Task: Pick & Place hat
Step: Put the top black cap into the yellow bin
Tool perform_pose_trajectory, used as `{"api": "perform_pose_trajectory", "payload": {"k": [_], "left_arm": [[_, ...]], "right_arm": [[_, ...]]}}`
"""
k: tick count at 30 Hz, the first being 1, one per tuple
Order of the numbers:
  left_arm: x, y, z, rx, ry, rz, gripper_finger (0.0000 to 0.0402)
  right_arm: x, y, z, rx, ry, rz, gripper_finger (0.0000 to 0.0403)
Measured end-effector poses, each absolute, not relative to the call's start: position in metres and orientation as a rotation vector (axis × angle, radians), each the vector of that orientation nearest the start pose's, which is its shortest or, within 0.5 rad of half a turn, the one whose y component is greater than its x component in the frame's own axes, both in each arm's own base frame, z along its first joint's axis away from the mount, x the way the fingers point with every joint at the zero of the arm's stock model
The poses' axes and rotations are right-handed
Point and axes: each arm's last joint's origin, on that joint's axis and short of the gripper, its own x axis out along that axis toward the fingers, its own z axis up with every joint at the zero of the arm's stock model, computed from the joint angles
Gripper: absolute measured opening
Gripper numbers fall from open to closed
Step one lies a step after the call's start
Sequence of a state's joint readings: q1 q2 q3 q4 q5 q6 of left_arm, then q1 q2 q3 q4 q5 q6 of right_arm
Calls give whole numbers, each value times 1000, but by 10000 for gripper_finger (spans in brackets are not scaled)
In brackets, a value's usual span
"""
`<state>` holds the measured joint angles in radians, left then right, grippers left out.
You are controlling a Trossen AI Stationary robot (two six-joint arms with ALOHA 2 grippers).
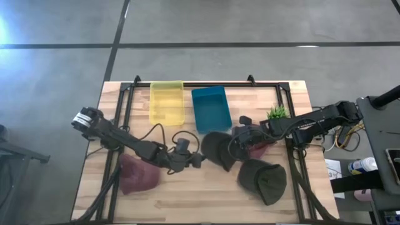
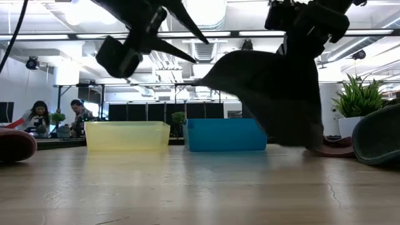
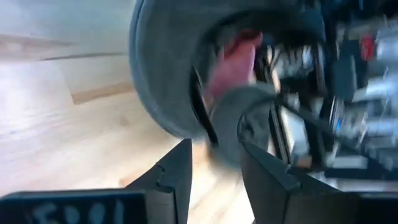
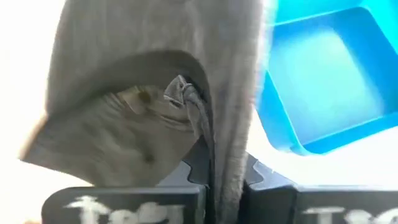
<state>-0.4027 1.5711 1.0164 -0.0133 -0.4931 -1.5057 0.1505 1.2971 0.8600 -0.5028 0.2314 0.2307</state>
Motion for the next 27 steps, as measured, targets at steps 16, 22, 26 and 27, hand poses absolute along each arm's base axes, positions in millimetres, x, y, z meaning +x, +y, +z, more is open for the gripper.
{"api": "perform_pose_trajectory", "payload": {"k": [16,22,26,27], "left_arm": [[264,-70,318,-1123,210,389,130],[272,-50,318,-1329,223,351,130],[274,-45,324,-1397,139,352,130],[275,-44,327,-1420,84,357,130]], "right_arm": [[236,75,266,-1054,798,-152,12],[240,73,285,-1263,746,-382,13],[238,66,292,-1300,798,-567,13],[236,65,293,-1302,809,-610,13]]}}
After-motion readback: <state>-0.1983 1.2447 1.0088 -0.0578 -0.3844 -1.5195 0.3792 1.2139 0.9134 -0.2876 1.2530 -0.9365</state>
